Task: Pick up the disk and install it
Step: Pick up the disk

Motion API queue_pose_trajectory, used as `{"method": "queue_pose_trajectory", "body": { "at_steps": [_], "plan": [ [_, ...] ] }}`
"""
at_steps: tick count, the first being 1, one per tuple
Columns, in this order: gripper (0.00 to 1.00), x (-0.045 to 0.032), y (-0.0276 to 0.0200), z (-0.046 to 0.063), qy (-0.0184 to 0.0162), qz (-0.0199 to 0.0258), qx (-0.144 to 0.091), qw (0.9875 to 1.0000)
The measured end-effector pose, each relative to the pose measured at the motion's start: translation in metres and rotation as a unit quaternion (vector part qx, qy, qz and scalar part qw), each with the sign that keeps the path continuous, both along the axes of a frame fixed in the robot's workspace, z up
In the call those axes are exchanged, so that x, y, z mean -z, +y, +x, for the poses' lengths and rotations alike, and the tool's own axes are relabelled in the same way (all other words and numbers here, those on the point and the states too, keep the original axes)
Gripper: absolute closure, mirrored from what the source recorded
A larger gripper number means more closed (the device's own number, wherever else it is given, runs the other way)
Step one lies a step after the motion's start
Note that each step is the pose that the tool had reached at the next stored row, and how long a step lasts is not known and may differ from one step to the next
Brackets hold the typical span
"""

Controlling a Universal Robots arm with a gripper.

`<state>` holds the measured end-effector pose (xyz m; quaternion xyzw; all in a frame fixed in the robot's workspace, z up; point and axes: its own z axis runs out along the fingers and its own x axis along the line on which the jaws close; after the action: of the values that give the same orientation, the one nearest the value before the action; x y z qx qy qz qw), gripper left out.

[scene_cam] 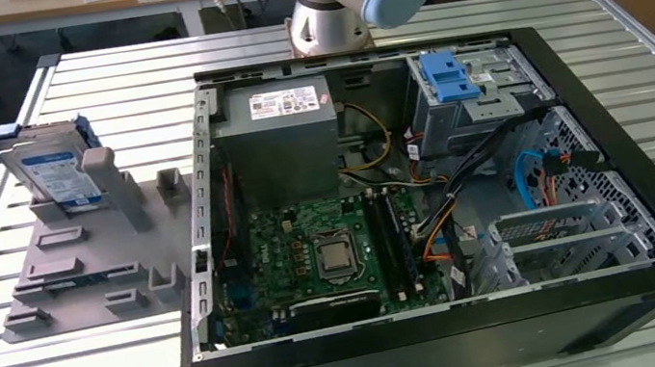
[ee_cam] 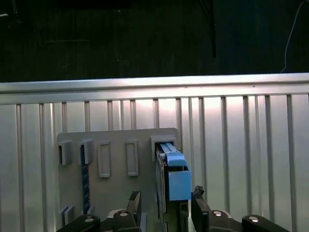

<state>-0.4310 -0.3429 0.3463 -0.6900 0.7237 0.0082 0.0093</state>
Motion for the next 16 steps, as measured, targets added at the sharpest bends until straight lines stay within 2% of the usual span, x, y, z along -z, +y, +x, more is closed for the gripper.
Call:
{"method": "queue_pose_trajectory", "body": {
  "at_steps": [4, 16],
  "plan": [
    [0.47, 0.0038, 0.0008, -0.003, -0.0002, 0.0001, 0.000, 1.0000],
    [0.47, 0.0113, 0.0092, -0.004, 0.0000, 0.0001, 0.000, 1.0000]
  ]
}}
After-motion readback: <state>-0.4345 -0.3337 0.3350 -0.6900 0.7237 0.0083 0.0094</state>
